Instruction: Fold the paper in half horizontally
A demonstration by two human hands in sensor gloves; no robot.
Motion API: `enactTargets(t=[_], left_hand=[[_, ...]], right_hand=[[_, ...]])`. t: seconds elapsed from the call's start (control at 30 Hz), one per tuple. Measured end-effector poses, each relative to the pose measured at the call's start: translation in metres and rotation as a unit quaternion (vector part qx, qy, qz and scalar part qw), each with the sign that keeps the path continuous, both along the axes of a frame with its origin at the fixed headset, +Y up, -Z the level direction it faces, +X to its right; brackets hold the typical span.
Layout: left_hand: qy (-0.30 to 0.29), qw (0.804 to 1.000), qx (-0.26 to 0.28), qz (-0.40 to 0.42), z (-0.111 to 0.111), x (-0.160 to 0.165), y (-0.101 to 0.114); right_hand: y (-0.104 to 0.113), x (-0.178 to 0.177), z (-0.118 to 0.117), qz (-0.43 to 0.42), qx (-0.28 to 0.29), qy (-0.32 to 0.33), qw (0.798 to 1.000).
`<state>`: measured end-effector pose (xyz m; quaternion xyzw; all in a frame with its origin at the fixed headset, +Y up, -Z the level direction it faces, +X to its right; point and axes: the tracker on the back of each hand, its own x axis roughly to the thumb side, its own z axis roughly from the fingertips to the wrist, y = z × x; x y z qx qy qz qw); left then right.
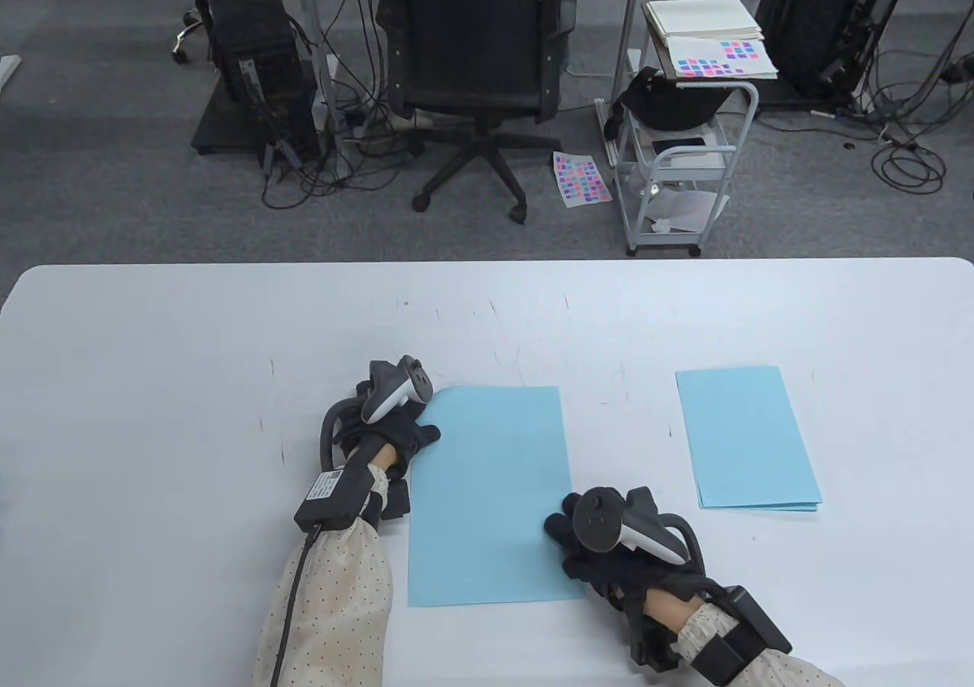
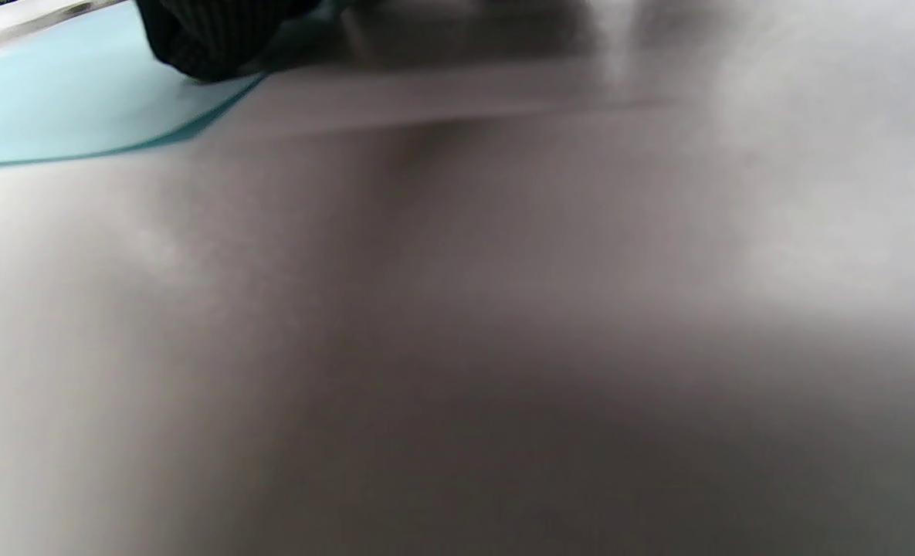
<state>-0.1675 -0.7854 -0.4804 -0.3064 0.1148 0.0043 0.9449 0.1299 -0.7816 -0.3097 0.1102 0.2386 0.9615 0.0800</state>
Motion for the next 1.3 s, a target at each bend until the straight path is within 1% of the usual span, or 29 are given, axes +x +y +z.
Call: enactTargets(t=[0.13, 0.23, 0.33, 0.43, 0.5, 0.63, 0.77, 0.93, 1.13, 1.23, 1.3], left_hand=[[0.002, 1.0, 0.008, 0.017, 0.001, -0.001, 0.009], [0.004, 0.998, 0.009, 0.059, 0.004, -0.001, 0.018], [0.013, 0.995, 0.023, 0.096, 0.005, -0.001, 0.027], [0.033, 0.989, 0.027, 0.142, 0.007, 0.001, 0.034], [0.048, 0.985, 0.044, 0.16, 0.008, 0.002, 0.038], [0.043, 0.982, 0.075, 0.168, 0.013, 0.005, 0.046], [0.01, 0.979, 0.128, 0.161, 0.028, 0.007, 0.062], [-0.007, 0.975, 0.136, 0.176, 0.052, 0.008, 0.076], [-0.022, 0.975, 0.145, 0.169, 0.076, 0.004, 0.08], [-0.026, 0.974, 0.143, 0.171, 0.088, 0.002, 0.078], [-0.031, 0.976, 0.133, 0.17, 0.093, 0.001, 0.075]], right_hand=[[-0.001, 0.0, 0.0, 0.0, 0.0, 0.0, 1.0], [-0.001, 0.0, -0.001, 0.001, 0.001, 0.0, 1.0], [-0.001, 0.0, -0.001, 0.001, 0.001, 0.0, 1.0], [-0.001, 0.0, -0.001, 0.001, 0.001, 0.0, 1.0], [-0.001, 0.0, -0.001, 0.001, 0.001, 0.0, 1.0], [-0.001, -0.001, -0.001, 0.003, 0.003, 0.0, 1.0], [-0.001, -0.001, -0.001, 0.004, 0.003, -0.001, 1.0], [-0.001, -0.001, 0.0, 0.005, 0.003, -0.003, 1.0], [-0.001, -0.001, 0.0, 0.007, 0.001, -0.004, 1.0], [-0.001, -0.001, 0.0, 0.007, -0.001, -0.006, 1.0], [-0.001, -0.001, 0.001, 0.007, -0.003, -0.007, 1.0]])
